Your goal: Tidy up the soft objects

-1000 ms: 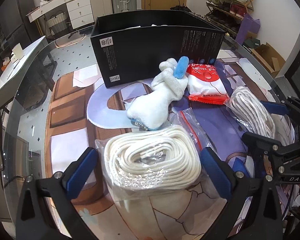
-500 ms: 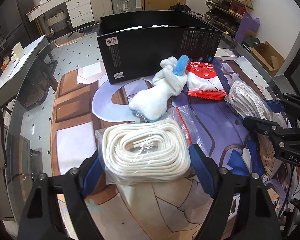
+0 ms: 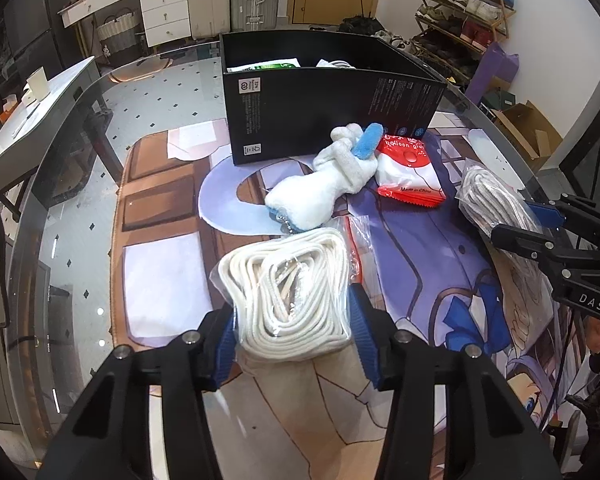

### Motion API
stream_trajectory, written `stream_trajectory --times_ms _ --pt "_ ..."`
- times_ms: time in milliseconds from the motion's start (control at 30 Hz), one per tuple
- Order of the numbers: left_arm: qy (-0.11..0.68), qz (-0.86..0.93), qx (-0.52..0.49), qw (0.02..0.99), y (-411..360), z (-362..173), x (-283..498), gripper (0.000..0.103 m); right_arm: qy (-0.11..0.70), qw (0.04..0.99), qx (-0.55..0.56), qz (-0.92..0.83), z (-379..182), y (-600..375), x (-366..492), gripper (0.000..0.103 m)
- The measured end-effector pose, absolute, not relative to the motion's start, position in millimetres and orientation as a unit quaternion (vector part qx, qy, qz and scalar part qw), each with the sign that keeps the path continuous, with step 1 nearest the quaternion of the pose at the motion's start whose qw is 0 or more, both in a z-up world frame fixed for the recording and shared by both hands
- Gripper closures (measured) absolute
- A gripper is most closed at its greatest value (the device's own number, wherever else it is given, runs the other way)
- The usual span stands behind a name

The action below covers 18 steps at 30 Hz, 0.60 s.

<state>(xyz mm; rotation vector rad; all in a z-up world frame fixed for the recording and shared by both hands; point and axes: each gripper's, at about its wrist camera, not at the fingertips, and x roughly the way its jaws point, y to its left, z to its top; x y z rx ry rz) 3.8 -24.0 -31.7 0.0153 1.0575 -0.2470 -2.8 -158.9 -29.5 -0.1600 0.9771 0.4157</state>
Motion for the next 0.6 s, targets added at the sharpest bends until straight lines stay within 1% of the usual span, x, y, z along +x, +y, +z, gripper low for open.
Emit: stream_trajectory --times_ms 133,167,200,233,500,567,600 --pt "0.494 -0.117 0.01 0.862 -23.9 -23.1 -1.1 0.058 0.463 0.86 -0.072 0.203 -24.8 -161.1 -3.2 0.063" --pt "0.491 -0.117 0.011 0.863 -23.9 -21.3 -2.4 0.062 0.462 0.86 -0.071 0.203 -24.1 -161.3 -2.8 0.063" --pt "0.491 -0.116 0.012 0.863 -23.5 -19.9 -3.3 0.071 0.462 0.86 -0.07 0.204 -23.5 -161.5 -2.1 0.063" --pt "0.489 -0.113 0.012 0.865 -22.3 -18.7 -4.7 0.076 0.462 0.86 -0.069 0.204 -22.6 -161.8 -1.9 0.063" --pt "0.492 -0.118 0.008 0.863 -22.7 -19.4 -7.0 0.077 0.462 0.859 -0.07 0.211 -21.7 -157.4 -2.6 0.063" --pt "0.493 -0.122 0.006 0.861 -24.1 -19.4 -6.9 0.076 0.462 0.858 -0.071 0.213 -21.6 -156.4 -2.8 0.063" --pt "0.494 -0.122 0.009 0.861 -24.6 -19.4 -6.8 0.073 0.461 0.858 -0.07 0.213 -21.3 -156.3 -2.5 0.063"
